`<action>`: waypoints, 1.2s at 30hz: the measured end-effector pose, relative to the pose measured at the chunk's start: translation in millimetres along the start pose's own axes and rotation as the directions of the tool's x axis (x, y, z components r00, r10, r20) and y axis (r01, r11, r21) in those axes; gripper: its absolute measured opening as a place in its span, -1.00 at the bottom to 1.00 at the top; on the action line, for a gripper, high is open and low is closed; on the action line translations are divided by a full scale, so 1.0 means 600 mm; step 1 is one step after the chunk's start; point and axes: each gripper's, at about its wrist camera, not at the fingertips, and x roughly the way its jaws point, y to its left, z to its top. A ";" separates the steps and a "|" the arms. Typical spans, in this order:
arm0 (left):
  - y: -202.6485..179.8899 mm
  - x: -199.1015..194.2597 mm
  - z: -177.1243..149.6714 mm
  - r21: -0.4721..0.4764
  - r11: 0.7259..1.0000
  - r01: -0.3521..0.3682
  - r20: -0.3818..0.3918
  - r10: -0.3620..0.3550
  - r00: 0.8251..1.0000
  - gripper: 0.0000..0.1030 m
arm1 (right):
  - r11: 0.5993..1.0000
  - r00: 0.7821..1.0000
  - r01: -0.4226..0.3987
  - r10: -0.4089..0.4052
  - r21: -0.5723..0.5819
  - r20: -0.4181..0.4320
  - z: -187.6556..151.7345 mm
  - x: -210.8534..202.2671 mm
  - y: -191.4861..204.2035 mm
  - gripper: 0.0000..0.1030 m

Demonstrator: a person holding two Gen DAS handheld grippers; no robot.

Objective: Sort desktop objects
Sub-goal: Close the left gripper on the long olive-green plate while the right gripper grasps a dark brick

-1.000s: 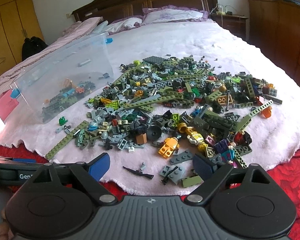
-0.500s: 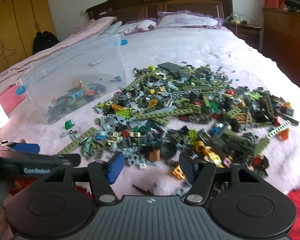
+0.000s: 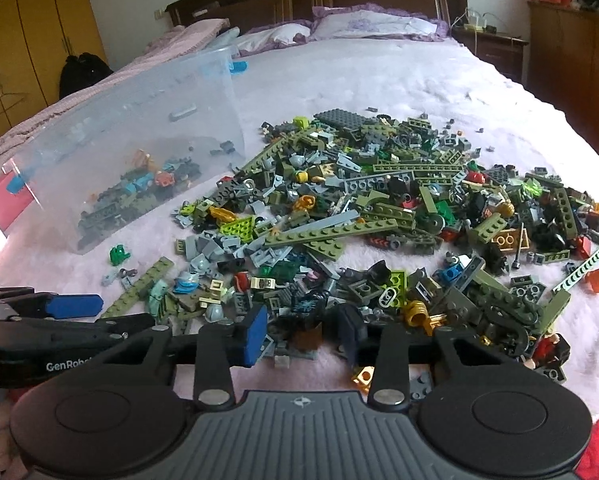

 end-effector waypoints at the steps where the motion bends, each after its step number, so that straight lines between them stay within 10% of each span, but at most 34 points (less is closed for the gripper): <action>1: 0.000 0.001 0.000 0.000 1.000 -0.001 -0.001 0.001 1.000 0.24 | 1.000 1.000 0.002 -0.002 -0.001 0.000 0.000 0.001 0.000 -0.24; 10: 0.003 0.016 0.002 -0.002 0.999 -0.047 -0.016 0.047 0.999 0.66 | 1.000 1.000 0.015 -0.015 -0.004 -0.001 0.000 0.013 -0.001 -0.48; 15: 0.011 0.002 0.001 -0.053 0.998 -0.023 0.018 0.024 1.000 -0.28 | 1.000 1.000 0.018 -0.018 0.005 0.007 0.000 0.009 -0.003 -0.48; 24: 0.007 0.006 0.003 -0.040 0.999 -0.010 0.011 0.011 1.000 -0.21 | 1.000 1.000 0.015 -0.015 0.002 0.011 0.001 0.009 -0.003 -0.48; 28: 0.001 -0.001 0.003 -0.030 0.999 0.013 0.015 -0.012 1.000 -0.64 | 1.000 1.000 0.011 -0.011 0.001 0.008 0.001 0.013 -0.004 -0.45; 36: -0.009 -0.009 0.001 -0.026 0.998 0.063 0.008 -0.063 0.998 -0.67 | 1.000 1.000 0.007 -0.007 -0.006 0.003 0.000 0.017 -0.004 -0.48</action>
